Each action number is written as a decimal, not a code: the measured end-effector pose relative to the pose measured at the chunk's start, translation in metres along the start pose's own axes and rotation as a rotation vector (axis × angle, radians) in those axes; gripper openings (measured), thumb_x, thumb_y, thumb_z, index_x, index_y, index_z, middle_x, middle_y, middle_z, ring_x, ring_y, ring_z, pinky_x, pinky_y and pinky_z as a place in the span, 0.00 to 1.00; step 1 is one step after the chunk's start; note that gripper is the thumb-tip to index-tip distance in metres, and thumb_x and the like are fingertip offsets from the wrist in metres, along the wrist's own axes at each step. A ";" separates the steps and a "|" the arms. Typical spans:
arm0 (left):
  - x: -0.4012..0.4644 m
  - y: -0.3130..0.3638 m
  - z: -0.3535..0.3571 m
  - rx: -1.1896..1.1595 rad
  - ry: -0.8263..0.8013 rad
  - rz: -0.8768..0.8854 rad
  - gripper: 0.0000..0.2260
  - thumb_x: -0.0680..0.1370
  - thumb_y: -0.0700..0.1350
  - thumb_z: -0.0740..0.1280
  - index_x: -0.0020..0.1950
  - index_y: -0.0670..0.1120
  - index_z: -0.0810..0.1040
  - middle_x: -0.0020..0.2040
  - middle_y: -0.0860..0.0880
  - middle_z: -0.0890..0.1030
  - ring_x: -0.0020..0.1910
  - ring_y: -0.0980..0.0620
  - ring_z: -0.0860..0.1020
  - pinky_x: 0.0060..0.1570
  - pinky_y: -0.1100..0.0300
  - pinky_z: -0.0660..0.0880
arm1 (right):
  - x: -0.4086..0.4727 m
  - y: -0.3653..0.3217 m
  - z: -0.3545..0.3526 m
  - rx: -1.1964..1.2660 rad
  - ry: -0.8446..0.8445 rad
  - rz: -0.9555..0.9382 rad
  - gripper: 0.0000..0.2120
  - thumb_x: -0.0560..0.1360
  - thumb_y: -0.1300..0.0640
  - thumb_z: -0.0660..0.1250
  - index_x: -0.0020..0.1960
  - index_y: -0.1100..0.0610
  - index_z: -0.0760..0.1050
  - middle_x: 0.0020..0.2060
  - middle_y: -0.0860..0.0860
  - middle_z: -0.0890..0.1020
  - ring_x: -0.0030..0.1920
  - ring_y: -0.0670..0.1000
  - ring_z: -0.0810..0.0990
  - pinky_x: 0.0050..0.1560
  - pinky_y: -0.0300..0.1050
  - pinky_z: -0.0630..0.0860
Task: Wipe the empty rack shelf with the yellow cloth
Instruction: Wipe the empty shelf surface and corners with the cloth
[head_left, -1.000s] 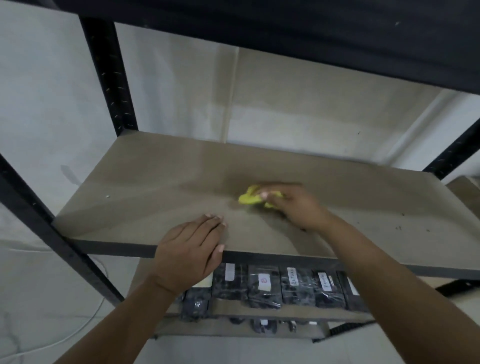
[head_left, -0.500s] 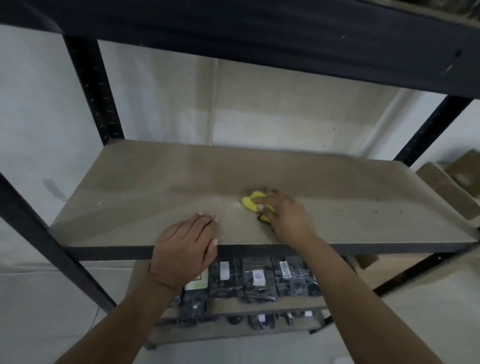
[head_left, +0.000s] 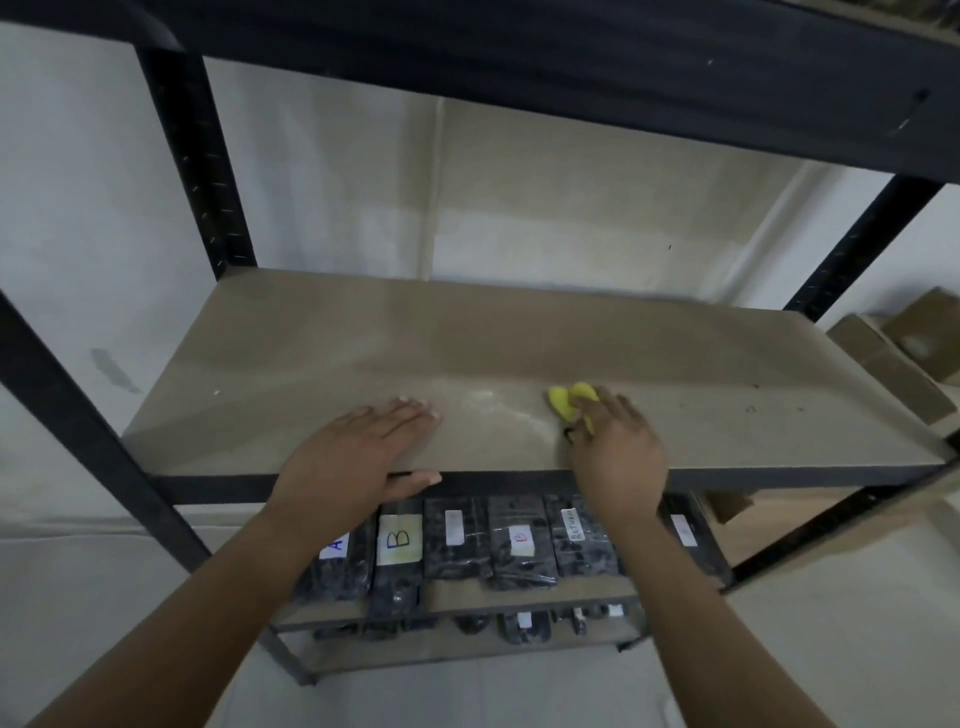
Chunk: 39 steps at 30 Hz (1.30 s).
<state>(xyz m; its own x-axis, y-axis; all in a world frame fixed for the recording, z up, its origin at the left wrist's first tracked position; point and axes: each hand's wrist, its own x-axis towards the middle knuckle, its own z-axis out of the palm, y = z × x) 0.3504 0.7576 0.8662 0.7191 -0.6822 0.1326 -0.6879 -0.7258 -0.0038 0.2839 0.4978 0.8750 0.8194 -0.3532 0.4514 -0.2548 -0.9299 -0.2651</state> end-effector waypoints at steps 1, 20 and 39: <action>0.001 0.001 0.000 -0.003 -0.007 -0.005 0.33 0.76 0.68 0.42 0.72 0.52 0.65 0.71 0.52 0.69 0.70 0.52 0.67 0.66 0.55 0.61 | -0.011 -0.015 0.001 0.039 0.028 -0.017 0.13 0.69 0.63 0.66 0.53 0.56 0.80 0.55 0.54 0.83 0.54 0.59 0.80 0.51 0.53 0.78; 0.007 0.008 -0.011 0.018 -0.067 -0.172 0.56 0.59 0.76 0.25 0.76 0.41 0.49 0.77 0.42 0.53 0.76 0.46 0.51 0.73 0.52 0.47 | 0.148 -0.045 0.069 -0.012 -0.439 -0.241 0.19 0.81 0.51 0.51 0.71 0.52 0.65 0.73 0.52 0.64 0.73 0.53 0.60 0.73 0.45 0.52; 0.004 0.010 -0.011 -0.019 -0.087 -0.203 0.58 0.57 0.77 0.29 0.76 0.41 0.44 0.78 0.45 0.46 0.77 0.50 0.44 0.73 0.55 0.42 | 0.000 -0.042 -0.066 0.737 -0.809 -0.190 0.11 0.77 0.55 0.60 0.45 0.46 0.81 0.31 0.39 0.81 0.27 0.42 0.73 0.30 0.28 0.67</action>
<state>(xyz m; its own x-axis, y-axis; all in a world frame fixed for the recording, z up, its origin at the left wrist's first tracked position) 0.3453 0.7491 0.8772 0.8481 -0.5281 0.0427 -0.5295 -0.8477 0.0330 0.2608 0.5297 0.9427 0.9746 0.2094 -0.0790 0.0585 -0.5789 -0.8133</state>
